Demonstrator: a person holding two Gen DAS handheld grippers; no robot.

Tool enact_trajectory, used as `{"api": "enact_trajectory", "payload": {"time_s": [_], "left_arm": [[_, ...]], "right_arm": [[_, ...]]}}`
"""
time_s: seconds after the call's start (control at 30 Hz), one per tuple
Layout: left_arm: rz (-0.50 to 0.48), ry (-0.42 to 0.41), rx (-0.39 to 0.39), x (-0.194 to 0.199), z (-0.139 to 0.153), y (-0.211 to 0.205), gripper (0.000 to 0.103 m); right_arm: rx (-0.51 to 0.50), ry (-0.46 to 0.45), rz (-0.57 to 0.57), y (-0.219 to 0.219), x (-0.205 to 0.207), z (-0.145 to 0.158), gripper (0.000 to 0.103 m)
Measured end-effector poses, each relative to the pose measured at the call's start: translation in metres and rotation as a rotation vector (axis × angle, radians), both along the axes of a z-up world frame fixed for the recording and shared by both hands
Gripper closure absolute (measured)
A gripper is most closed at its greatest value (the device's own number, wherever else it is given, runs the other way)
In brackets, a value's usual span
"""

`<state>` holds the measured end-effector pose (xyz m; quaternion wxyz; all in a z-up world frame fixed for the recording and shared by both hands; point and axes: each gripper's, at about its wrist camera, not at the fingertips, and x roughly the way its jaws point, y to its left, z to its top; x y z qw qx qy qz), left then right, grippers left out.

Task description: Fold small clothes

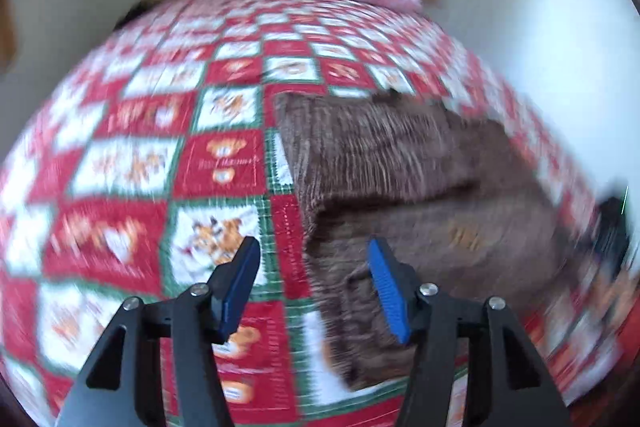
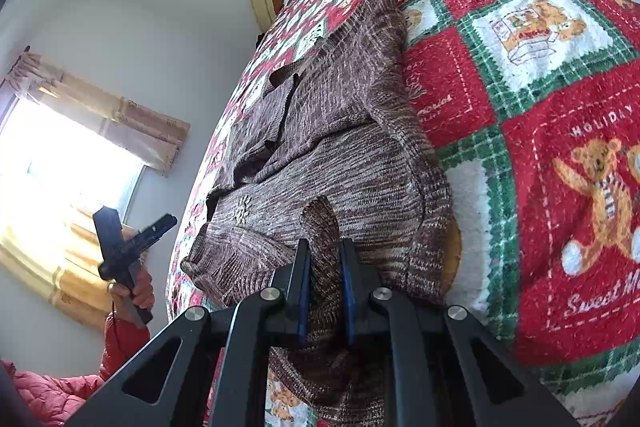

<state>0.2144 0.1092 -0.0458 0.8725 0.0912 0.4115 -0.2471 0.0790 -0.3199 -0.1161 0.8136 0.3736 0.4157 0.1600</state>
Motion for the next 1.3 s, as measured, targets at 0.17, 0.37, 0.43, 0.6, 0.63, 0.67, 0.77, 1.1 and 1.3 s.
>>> {"api": "enact_trajectory", "payload": {"time_s": [0.17, 0.37, 0.43, 0.6, 0.63, 0.67, 0.77, 1.1, 1.3], "left_arm": [[-0.256, -0.185, 0.33, -0.021, -0.023, -0.026, 0.044], [-0.611, -0.356, 0.579, -0.044, -0.051, -0.06, 0.046], [-0.687, -0.346, 0.586, -0.045, -0.047, -0.06, 0.051], [-0.872, -0.265, 0.491, -0.046, -0.031, -0.061, 0.05], [-0.859, -0.268, 0.481, -0.042, -0.032, -0.064, 0.046], [-0.831, -0.259, 0.459, -0.036, -0.034, -0.068, 0.046], [-0.743, -0.173, 0.334, -0.011, -0.037, -0.076, 0.046], [-0.323, 0.263, -0.182, 0.054, -0.045, -0.042, 0.048], [-0.507, 0.087, 0.047, 0.016, -0.03, -0.047, 0.039]], "right_arm": [[0.003, 0.005, -0.003, 0.002, -0.001, -0.003, 0.089], [0.025, 0.015, -0.019, 0.001, -0.001, -0.007, 0.089], [0.035, 0.019, -0.024, -0.001, -0.002, -0.007, 0.089], [0.032, 0.025, -0.021, -0.002, -0.001, -0.008, 0.089], [0.037, 0.026, -0.023, -0.002, -0.001, -0.008, 0.089], [0.041, 0.026, -0.024, -0.003, -0.001, -0.009, 0.089], [0.05, 0.025, -0.034, -0.003, -0.002, -0.01, 0.089], [0.069, 0.022, -0.056, -0.01, -0.006, -0.012, 0.089], [0.069, 0.019, -0.058, -0.009, -0.009, -0.012, 0.089]]}}
